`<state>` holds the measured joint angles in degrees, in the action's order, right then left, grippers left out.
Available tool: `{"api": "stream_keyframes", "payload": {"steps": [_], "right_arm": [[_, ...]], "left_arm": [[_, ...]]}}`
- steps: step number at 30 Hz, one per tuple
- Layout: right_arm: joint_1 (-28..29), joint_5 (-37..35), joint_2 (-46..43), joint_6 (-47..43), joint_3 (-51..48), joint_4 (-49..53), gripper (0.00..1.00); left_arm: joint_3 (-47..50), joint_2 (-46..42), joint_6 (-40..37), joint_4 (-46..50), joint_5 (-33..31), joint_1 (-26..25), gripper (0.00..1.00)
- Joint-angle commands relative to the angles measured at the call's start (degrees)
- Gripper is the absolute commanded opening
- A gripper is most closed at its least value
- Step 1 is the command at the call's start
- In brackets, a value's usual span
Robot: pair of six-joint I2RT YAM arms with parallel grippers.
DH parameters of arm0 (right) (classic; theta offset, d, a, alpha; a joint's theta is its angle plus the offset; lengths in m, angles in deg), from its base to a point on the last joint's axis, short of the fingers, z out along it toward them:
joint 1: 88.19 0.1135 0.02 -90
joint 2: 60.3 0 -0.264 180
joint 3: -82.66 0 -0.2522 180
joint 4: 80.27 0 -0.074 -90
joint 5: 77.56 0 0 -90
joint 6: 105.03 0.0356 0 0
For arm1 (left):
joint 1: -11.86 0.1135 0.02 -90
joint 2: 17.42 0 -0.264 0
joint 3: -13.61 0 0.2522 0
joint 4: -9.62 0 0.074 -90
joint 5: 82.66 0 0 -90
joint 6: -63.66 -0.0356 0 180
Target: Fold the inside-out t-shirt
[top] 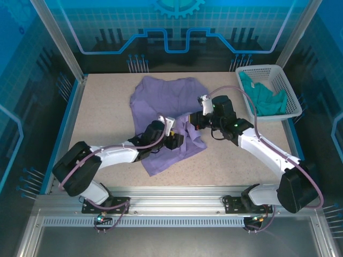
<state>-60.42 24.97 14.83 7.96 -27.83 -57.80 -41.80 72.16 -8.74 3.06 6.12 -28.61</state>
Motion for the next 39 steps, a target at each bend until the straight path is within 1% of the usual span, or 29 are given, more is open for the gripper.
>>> {"api": "stream_keyframes", "payload": {"steps": [1, 3, 4, 5, 7, 9, 10, 13, 16, 17, 19, 20, 21, 22, 23, 25, 26, 29, 31, 33, 35, 38, 39], "right_arm": [[-1.10, 0.75, -1.16, 0.69, 1.43, 2.03, 0.00], [-1.88, -0.13, -2.18, 0.68, 0.66, 2.94, 0.00], [-2.38, -0.59, -2.80, 0.58, 0.18, 3.35, 0.00], [-2.89, -1.52, -3.50, 0.53, -0.35, 4.03, 0.00], [-3.49, -4.49, -4.68, -0.22, -0.97, 6.21, 0.00], [-4.09, -8.78, -5.88, -1.66, -1.40, 8.82, 0.00], [-4.33, -10.75, -6.27, -2.29, -1.42, 9.91, 0.00], [-6.41, -17.50, -6.93, -5.38, -0.75, 12.71, 0.00], [-9.13, -22.71, -5.33, -7.25, 1.82, 14.36, 0.06], [-9.77, -24.22, -4.19, -7.57, 2.90, 14.73, 0.09], [-10.19, -25.94, -2.20, -7.69, 5.29, 15.93, 0.19], [-10.13, -25.80, -1.56, -7.60, 6.20, 16.24, 0.27], [-9.97, -24.74, -1.52, -7.61, 6.28, 15.90, 0.36], [-9.97, -22.51, -2.09, -7.39, 5.73, 15.17, 0.43], [-9.94, -18.69, -3.55, -7.42, 4.35, 13.80, 0.49], [-8.91, -12.03, -7.66, -9.07, 0.20, 10.37, 0.56], [-7.54, -10.21, -10.46, -10.56, -2.65, 8.78, 0.57], [0.44, -9.38, -16.98, -13.98, -12.75, 1.72, 0.58], [5.87, -9.58, -17.64, -14.93, -18.59, -4.99, 0.57], [10.56, -12.67, -14.89, -14.63, -22.85, -12.67, 0.54], [13.54, -16.47, -10.00, -14.66, -25.80, -21.28, 0.50], [15.34, -20.40, 0.61, -16.38, -27.52, -36.07, 0.43], [15.33, -21.15, 3.57, -16.81, -27.33, -39.08, 0.42]], "left_arm": [[-3.80, 4.43, -2.27, -2.98, -2.21, -0.18, 0.60], [-5.26, 6.71, -2.69, -3.24, -3.75, -0.14, 0.57], [-5.57, 7.31, -2.84, -3.90, -3.82, -0.09, 0.54], [-5.75, 7.68, -2.77, -4.70, -3.50, -0.05, 0.48], [-5.94, 7.56, -2.50, -6.31, -2.23, -0.04, 0.30], [-6.17, 6.82, -2.79, -7.44, -0.41, -0.04, 0.07], [-6.25, 6.32, -2.97, -7.46, 0.44, 0.08, 0.00], [-6.43, 3.13, -3.21, -6.39, 3.83, 0.08, 0.00], [-7.15, -1.24, -1.02, -3.27, 6.85, 0.04, 0.00], [-7.34, -2.75, -0.05, -2.56, 7.86, 0.09, 0.00], [-8.28, -4.92, 2.09, -0.92, 9.27, 0.09, 0.00], [-9.02, -5.73, 3.00, 0.21, 9.38, 0.05, 0.00], [-9.77, -6.37, 3.55, 1.83, 8.96, 0.06, 0.00], [-10.75, -6.62, 3.89, 3.75, 8.01, 0.05, 0.00], [-12.12, -6.76, 4.17, 6.62, 6.29, 0.16, 0.00], [-15.00, -6.75, 3.64, 12.18, 4.21, 0.56, 0.00], [-16.15, -6.79, 3.11, 14.21, 3.50, 0.67, 0.00], [-17.64, -8.18, 2.13, 17.10, 3.30, 0.81, 0.00], [-17.68, -9.68, 1.58, 17.76, 3.69, 1.06, 0.00], [-18.26, -11.18, 0.97, 19.82, 4.78, 1.48, 0.00], [-19.30, -12.16, 0.30, 22.57, 6.60, 2.12, 0.00], [-20.78, -13.90, -0.37, 25.98, 10.81, 3.23, 0.00], [-21.24, -14.56, -0.46, 26.53, 12.26, 3.44, 0.00]]}}
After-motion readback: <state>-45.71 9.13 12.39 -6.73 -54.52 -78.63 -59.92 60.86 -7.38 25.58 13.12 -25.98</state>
